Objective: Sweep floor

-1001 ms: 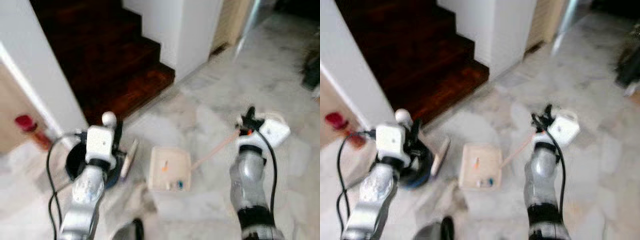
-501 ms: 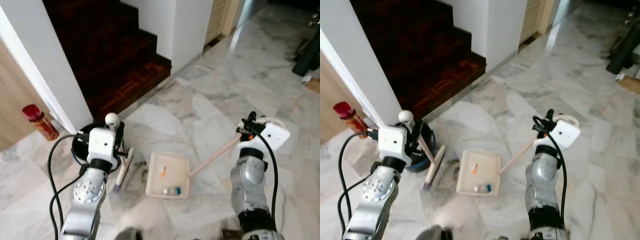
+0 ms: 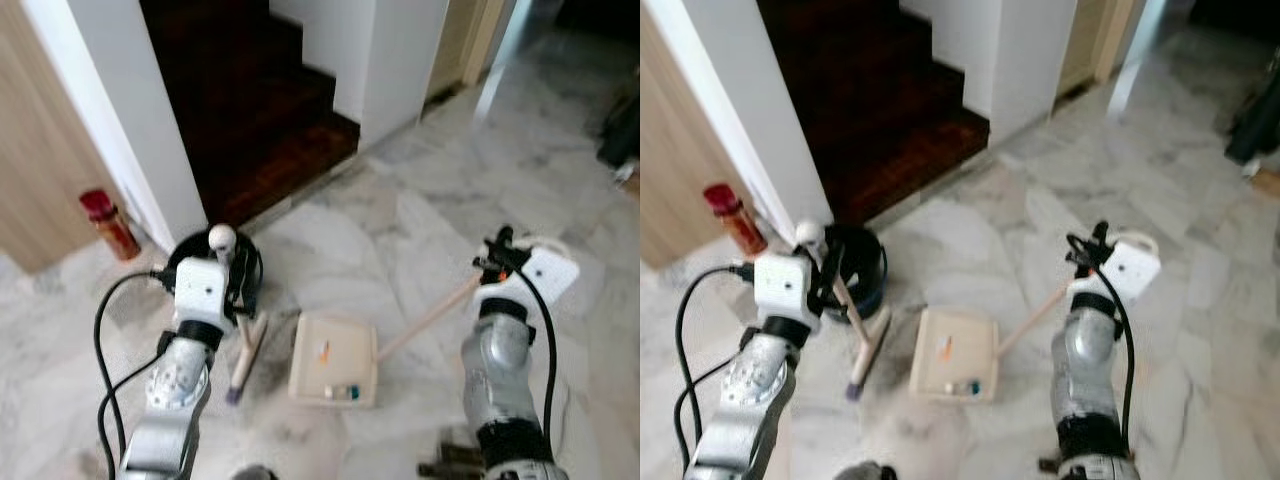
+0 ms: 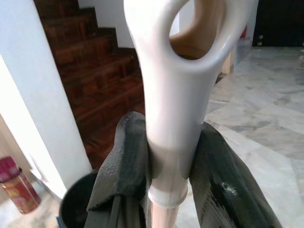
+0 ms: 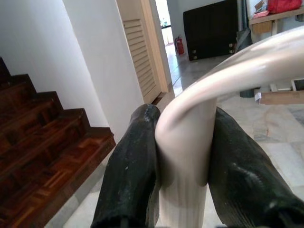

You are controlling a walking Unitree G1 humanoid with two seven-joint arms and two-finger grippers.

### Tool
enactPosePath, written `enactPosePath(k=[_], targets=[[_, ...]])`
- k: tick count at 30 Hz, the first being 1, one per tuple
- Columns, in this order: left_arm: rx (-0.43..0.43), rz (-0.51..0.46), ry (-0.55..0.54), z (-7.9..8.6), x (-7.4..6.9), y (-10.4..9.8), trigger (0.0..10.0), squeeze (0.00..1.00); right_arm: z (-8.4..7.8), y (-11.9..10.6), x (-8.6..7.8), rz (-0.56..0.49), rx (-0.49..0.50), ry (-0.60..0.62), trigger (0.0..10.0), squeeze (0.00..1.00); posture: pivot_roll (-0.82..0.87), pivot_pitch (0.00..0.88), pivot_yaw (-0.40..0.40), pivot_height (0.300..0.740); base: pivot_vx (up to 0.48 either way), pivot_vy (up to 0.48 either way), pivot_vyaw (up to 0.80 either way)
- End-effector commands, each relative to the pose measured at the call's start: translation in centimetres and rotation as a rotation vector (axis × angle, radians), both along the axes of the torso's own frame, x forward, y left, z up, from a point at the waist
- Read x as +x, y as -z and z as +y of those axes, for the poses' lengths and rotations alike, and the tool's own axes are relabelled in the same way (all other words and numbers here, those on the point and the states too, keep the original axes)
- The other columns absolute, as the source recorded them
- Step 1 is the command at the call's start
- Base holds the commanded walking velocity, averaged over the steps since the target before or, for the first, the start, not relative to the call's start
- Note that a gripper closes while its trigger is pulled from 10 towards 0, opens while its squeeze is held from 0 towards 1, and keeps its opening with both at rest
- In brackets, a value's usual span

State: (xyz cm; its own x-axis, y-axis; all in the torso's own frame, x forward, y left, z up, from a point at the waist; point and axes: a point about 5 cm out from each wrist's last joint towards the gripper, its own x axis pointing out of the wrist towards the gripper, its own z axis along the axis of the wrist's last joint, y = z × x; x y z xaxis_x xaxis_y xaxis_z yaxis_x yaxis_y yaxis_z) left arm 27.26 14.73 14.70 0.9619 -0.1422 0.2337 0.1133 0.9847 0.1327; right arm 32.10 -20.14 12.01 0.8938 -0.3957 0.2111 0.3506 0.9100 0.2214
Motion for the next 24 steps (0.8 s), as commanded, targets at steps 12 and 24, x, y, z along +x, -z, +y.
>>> enactPosePath(k=[12,24], targets=[[0.007,-0.046,0.001,0.08,0.03,-1.11,10.0,0.00,0.03,-1.33,0.58,-0.041,0.012,-0.002,10.0,0.00,0.13,0.118,-0.046,0.740,0.000,0.480,0.00],[-0.003,-0.027,0.039,-0.40,0.02,-0.88,10.0,0.00,-0.16,-1.19,0.64,-0.029,0.017,0.016,10.0,0.00,0.13,0.110,-0.044,0.740,0.000,0.480,-0.31]])
